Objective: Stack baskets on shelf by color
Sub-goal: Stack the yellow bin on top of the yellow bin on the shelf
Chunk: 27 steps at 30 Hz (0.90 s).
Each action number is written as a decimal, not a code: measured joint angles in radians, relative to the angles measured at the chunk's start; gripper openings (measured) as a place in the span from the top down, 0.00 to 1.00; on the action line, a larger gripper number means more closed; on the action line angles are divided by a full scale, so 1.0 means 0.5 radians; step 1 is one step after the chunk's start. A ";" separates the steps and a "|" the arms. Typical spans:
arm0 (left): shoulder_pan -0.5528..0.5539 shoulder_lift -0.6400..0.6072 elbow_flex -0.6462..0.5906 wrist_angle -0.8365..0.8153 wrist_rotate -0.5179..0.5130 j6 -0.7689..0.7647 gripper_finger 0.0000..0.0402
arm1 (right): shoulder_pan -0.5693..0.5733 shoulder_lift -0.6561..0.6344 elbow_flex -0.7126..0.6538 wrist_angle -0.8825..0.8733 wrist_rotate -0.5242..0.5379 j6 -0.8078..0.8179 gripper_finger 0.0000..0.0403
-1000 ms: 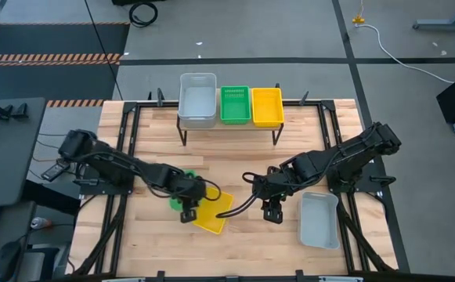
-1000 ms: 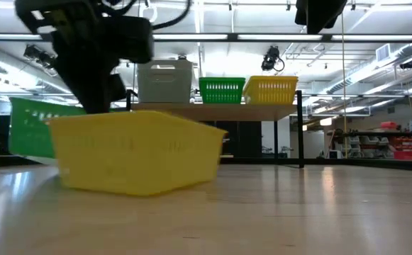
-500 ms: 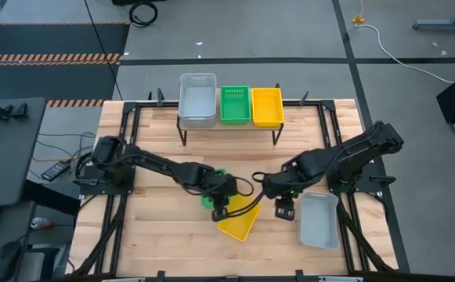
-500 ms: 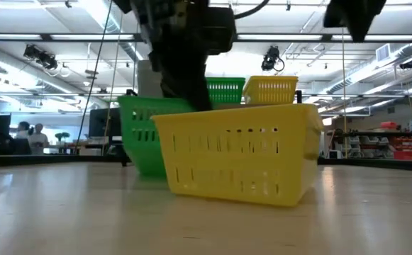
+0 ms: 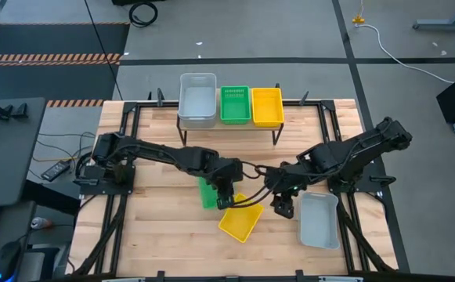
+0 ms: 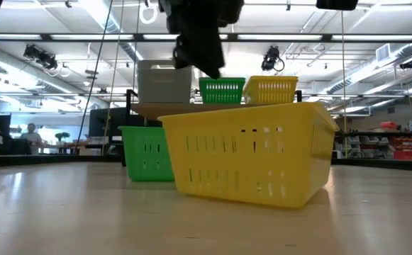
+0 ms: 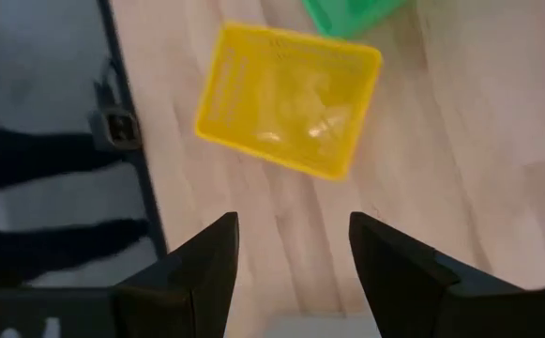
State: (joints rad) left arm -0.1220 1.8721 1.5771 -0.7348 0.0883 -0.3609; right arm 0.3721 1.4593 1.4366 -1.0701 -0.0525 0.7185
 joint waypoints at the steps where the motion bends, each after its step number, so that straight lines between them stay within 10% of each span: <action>1: 0.008 0.000 0.049 -0.106 -0.001 0.022 0.69 | 0.000 0.012 -0.005 0.051 0.002 0.019 0.48; 9: 0.036 -0.030 0.267 -0.981 -0.011 0.268 0.66 | 0.017 0.244 -0.040 0.303 0.016 0.132 0.48; 27: -0.063 -0.237 0.268 -1.294 0.000 -0.301 0.70 | 0.142 0.697 -0.042 0.973 -0.107 0.404 0.48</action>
State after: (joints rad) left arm -0.1536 1.7535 1.7111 -1.3819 0.0883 -0.5116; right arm 0.4430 1.8078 1.4158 -0.5834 -0.1059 0.9206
